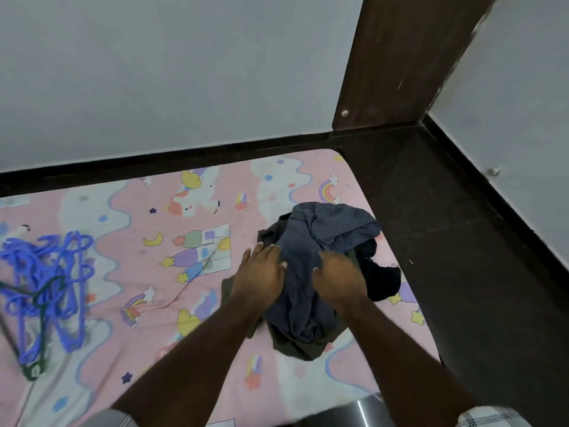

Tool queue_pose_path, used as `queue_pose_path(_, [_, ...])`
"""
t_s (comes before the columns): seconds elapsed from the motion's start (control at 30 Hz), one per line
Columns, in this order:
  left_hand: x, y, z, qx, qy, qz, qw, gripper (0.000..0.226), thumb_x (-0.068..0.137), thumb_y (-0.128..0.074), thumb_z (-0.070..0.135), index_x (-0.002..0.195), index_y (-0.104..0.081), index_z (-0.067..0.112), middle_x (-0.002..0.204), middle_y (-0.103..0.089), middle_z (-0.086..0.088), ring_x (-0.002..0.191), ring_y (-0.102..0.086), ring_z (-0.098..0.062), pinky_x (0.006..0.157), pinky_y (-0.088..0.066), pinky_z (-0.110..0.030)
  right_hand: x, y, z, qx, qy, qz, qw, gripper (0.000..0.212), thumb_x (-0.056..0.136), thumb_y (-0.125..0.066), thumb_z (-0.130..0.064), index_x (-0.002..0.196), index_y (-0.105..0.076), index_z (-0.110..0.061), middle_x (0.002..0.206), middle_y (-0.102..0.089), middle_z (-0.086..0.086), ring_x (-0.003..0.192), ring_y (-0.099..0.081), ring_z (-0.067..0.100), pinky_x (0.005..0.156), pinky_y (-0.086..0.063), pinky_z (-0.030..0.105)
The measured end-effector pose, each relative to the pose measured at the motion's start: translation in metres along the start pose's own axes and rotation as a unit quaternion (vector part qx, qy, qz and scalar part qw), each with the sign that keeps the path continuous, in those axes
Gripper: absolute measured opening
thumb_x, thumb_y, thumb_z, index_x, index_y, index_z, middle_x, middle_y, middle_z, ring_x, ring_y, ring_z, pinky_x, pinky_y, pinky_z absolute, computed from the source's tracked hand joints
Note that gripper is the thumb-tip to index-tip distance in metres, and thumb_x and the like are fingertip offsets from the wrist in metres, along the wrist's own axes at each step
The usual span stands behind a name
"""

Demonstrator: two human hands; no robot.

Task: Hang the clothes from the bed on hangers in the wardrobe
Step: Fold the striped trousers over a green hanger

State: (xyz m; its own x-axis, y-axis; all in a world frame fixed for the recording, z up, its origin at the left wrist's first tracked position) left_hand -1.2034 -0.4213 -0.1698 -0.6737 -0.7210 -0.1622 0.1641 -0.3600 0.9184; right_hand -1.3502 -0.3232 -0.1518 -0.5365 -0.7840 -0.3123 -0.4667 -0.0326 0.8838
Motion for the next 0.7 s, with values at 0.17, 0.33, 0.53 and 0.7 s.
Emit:
queue_pose_path(0.17, [0.069, -0.016, 0.029, -0.035, -0.013, -0.018, 0.999, 0.049, 0.106, -0.041, 0.029, 0.15, -0.039, 0.008, 0.155, -0.042, -0.012, 0.149, -0.027, -0.029, 0.12, -0.02, -0.042, 0.064, 0.02, 0.045, 0.079, -0.083, 0.03, 0.993, 0.03, 0.093, -0.053, -0.021, 0.119, -0.062, -0.008, 0.119, -0.065, 0.011, 0.111, -0.059, 0.035, 0.09, -0.048, 0.04])
queue_pose_path(0.33, [0.137, -0.035, 0.052, -0.029, -0.054, -0.025, 0.998, 0.048, 0.107, -0.04, 0.028, 0.151, -0.039, 0.009, 0.156, -0.04, -0.013, 0.15, -0.025, -0.03, 0.12, -0.018, -0.042, 0.122, 0.034, 0.097, 0.147, -0.163, 0.083, 0.972, 0.028, 0.091, -0.055, -0.021, 0.111, -0.068, -0.008, 0.111, -0.07, 0.014, 0.109, -0.063, 0.036, 0.087, -0.049, 0.036])
queue_pose_path(0.53, [0.223, -0.064, 0.09, -0.009, -0.106, -0.046, 0.993, 0.048, 0.107, -0.04, 0.027, 0.15, -0.039, 0.007, 0.154, -0.043, -0.013, 0.147, -0.029, -0.032, 0.118, -0.02, -0.044, 0.187, 0.055, 0.164, 0.192, -0.221, 0.138, 0.946, 0.029, 0.094, -0.058, -0.019, 0.118, -0.072, -0.012, 0.118, -0.071, 0.013, 0.115, -0.063, 0.036, 0.092, -0.048, 0.034])
queue_pose_path(0.7, [0.274, -0.092, 0.124, 0.003, -0.149, -0.049, 0.988, 0.042, 0.106, -0.042, 0.022, 0.144, -0.047, 0.006, 0.138, -0.055, -0.018, 0.128, -0.049, -0.037, 0.106, -0.036, -0.044, 0.233, 0.045, 0.209, 0.233, -0.229, 0.132, 0.936, 0.027, 0.094, -0.063, -0.019, 0.117, -0.074, -0.012, 0.12, -0.072, 0.007, 0.114, -0.064, 0.026, 0.085, -0.043, 0.022])
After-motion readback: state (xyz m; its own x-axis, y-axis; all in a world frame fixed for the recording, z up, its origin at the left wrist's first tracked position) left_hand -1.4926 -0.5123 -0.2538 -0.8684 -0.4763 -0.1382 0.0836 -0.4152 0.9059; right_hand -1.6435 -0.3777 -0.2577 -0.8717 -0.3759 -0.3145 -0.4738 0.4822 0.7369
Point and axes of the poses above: each hand's wrist, its own x-axis towards the middle knuckle, its own y-axis out of the back of the hand, z = x × y, the point moved 4 cm from there along x, towards the middle knuckle
